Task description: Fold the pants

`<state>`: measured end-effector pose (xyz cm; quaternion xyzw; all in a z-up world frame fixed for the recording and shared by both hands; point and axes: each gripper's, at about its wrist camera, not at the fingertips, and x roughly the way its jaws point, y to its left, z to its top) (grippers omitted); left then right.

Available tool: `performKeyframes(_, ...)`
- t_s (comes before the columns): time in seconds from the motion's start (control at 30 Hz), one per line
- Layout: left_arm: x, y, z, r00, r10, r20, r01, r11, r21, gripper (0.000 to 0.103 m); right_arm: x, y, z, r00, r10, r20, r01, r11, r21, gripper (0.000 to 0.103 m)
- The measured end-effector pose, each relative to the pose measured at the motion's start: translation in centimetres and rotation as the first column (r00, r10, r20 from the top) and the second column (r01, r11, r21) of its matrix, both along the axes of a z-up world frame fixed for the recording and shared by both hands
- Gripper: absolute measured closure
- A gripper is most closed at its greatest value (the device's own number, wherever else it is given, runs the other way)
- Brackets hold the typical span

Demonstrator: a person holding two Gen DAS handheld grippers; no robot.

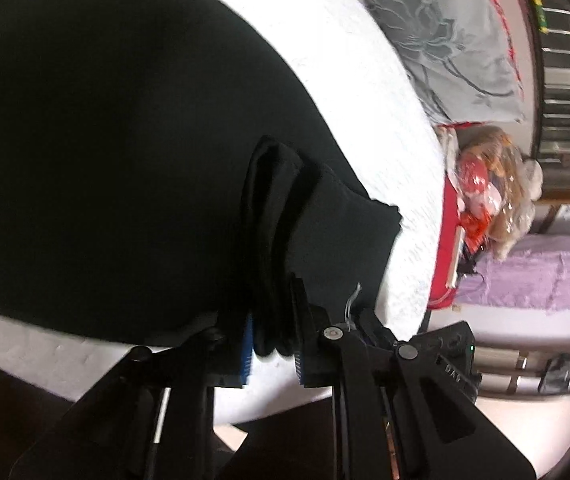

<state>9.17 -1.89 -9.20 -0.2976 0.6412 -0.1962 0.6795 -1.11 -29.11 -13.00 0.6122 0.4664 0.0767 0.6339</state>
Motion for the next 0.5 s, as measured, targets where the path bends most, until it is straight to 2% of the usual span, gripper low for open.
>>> performKeyframes(0.07, -0.6, 1.0, 1.2, 0.999, -0.020, 0.036, 0.020, 1.000, -0.006, 0.089, -1.2, -0.8, 1.2, 1.000, 0.012, 0.005, -0.012, 1.000, 0.004, 0.082)
performKeyframes(0.13, -0.8, 2.0, 2.4, 0.997, 0.002, 0.077, -0.002, 1.000, 0.002, 0.089, -2.0, -1.7, 2.5, 0.999, 0.009, 0.038, -0.008, 1.000, -0.012, 0.080)
performKeyframes(0.17, -0.7, 2.5, 3.1, 0.995, 0.029, 0.094, -0.027, 1.000, -0.016, 0.089, -2.2, -2.3, 3.3, 0.998, -0.005, 0.066, 0.007, 1.000, -0.024, 0.079)
performKeyframes(0.23, -0.3, 2.6, 3.9, 0.994, 0.043, 0.103, -0.037, 0.997, -0.063, 0.089, -1.6, -2.9, 4.9, 0.991, -0.023, 0.129, 0.029, 0.999, -0.042, 0.071)
performKeyframes(0.3, 0.6, 1.2, 4.9, 0.993, 0.034, 0.109, -0.025, 0.996, -0.086, 0.089, 0.1, -2.5, 5.9, 0.984, -0.023, 0.176, 0.032, 0.998, -0.052, 0.071)
performKeyframes(0.37, 1.7, -1.1, 5.6, 0.991, 0.013, 0.132, -0.004, 0.997, -0.071, 0.088, 1.9, -1.6, 6.4, 0.978, -0.006, 0.209, 0.017, 0.999, -0.050, 0.071)
performKeyframes(0.43, 2.5, -2.6, 5.5, 0.990, -0.006, 0.138, 0.013, 0.999, -0.051, 0.084, 3.9, -0.3, 6.4, 0.974, 0.004, 0.225, 0.009, 0.998, -0.059, 0.071)
performKeyframes(0.5, 3.3, -3.8, 4.7, 0.991, -0.009, 0.131, 0.015, 0.999, -0.047, 0.084, 5.1, 0.2, 5.6, 0.972, -0.005, 0.235, 0.015, 0.999, -0.042, 0.071)
